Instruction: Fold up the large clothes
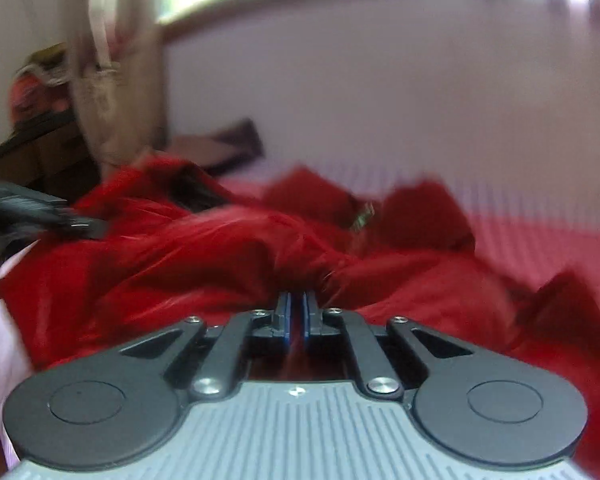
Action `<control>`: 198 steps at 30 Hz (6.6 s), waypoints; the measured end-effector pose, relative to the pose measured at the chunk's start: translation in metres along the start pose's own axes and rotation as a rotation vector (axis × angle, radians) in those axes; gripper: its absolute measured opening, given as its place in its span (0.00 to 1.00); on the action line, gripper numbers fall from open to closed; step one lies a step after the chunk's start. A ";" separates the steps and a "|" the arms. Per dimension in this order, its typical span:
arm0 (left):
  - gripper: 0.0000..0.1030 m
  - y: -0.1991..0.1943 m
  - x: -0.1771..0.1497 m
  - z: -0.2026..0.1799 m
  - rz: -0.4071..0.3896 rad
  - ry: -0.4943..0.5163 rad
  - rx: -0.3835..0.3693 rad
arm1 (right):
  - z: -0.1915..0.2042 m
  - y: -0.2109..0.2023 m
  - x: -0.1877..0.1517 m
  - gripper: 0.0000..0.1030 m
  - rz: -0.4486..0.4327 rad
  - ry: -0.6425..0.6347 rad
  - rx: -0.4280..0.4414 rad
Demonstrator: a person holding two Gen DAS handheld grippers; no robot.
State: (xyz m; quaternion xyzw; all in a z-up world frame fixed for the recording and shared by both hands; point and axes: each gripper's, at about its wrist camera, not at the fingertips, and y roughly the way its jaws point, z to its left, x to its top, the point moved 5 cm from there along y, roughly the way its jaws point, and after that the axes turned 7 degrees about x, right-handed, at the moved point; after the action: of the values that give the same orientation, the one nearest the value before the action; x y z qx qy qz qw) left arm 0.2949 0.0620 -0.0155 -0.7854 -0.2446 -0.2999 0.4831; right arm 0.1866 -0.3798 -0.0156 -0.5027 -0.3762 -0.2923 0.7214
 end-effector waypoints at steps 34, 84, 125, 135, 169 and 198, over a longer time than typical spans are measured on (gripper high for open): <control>0.28 0.026 -0.066 -0.342 -0.119 0.346 -0.503 | -0.206 -0.144 -0.069 0.07 -0.245 0.778 0.268; 0.65 0.039 -0.128 -0.290 -0.246 0.419 -0.437 | -0.173 -0.177 0.021 0.90 0.011 0.384 0.063; 0.94 0.061 -0.189 -0.375 -0.213 0.645 -0.516 | -0.221 -0.247 -0.027 0.20 -0.306 0.256 -0.031; 0.98 0.063 -0.197 -0.379 -0.233 0.673 -0.509 | -0.149 -0.163 0.046 0.18 -0.010 -0.232 -0.054; 0.99 0.086 -0.200 -0.399 -0.142 0.782 -0.471 | -0.217 -0.181 -0.027 0.16 -0.142 -0.061 -0.014; 0.83 0.035 -0.194 -0.356 -0.309 0.754 -0.360 | -0.138 -0.264 -0.058 0.17 -0.154 -0.240 -0.049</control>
State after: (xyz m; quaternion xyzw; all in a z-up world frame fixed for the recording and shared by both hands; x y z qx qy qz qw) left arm 0.0987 -0.2934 -0.0479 -0.6468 -0.1096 -0.6718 0.3439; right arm -0.0222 -0.5930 0.0398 -0.5212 -0.4900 -0.2938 0.6340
